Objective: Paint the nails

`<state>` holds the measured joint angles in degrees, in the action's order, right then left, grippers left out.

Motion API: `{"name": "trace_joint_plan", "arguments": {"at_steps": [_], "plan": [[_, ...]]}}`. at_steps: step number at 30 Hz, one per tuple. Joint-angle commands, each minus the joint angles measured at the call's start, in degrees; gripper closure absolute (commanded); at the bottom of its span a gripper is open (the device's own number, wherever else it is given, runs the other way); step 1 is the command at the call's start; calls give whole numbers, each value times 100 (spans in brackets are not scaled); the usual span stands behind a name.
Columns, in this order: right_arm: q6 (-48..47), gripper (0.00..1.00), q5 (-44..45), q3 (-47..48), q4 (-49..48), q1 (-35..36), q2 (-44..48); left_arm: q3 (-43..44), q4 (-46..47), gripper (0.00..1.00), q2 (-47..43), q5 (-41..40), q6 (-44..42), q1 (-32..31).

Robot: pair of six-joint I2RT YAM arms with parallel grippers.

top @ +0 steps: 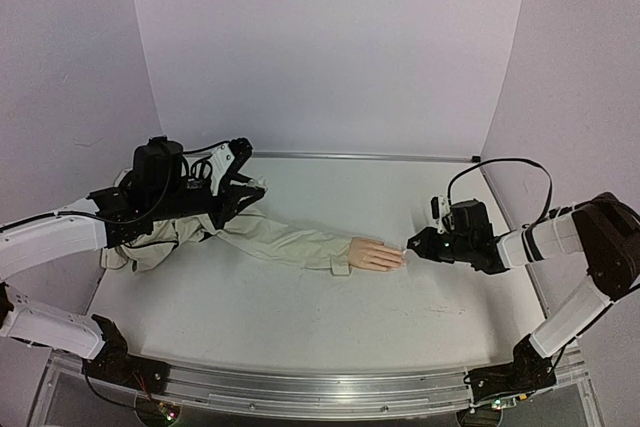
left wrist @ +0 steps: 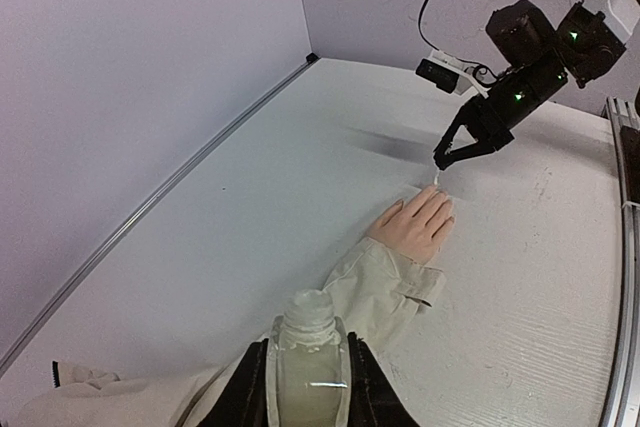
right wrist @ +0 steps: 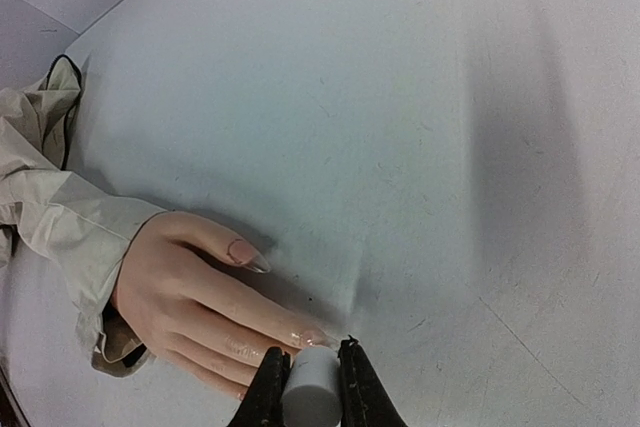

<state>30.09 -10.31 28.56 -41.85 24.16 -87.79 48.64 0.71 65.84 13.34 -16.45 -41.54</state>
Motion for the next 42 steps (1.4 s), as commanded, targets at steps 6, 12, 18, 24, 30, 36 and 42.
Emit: {"name": "trace_joint_plan", "arguments": {"at_steps": [6,12,18,24,30,36,42], "plan": [[65,100,-19,116,-159,38,-124,216,395,100,-160,28,28,32],[101,100,142,105,-157,43,-124,216,395,100,-160,36,36,32],[172,100,333,113,-103,41,-122,216,395,100,-163,19,30,32],[190,100,397,98,37,42,-100,216,395,100,-175,28,22,32],[182,100,489,99,286,39,89,216,399,100,-175,37,35,32],[165,100,566,19,436,37,528,216,396,100,-184,49,43,32],[77,100,57,141,232,42,350,225,397,100,-179,80,62,32]]}}
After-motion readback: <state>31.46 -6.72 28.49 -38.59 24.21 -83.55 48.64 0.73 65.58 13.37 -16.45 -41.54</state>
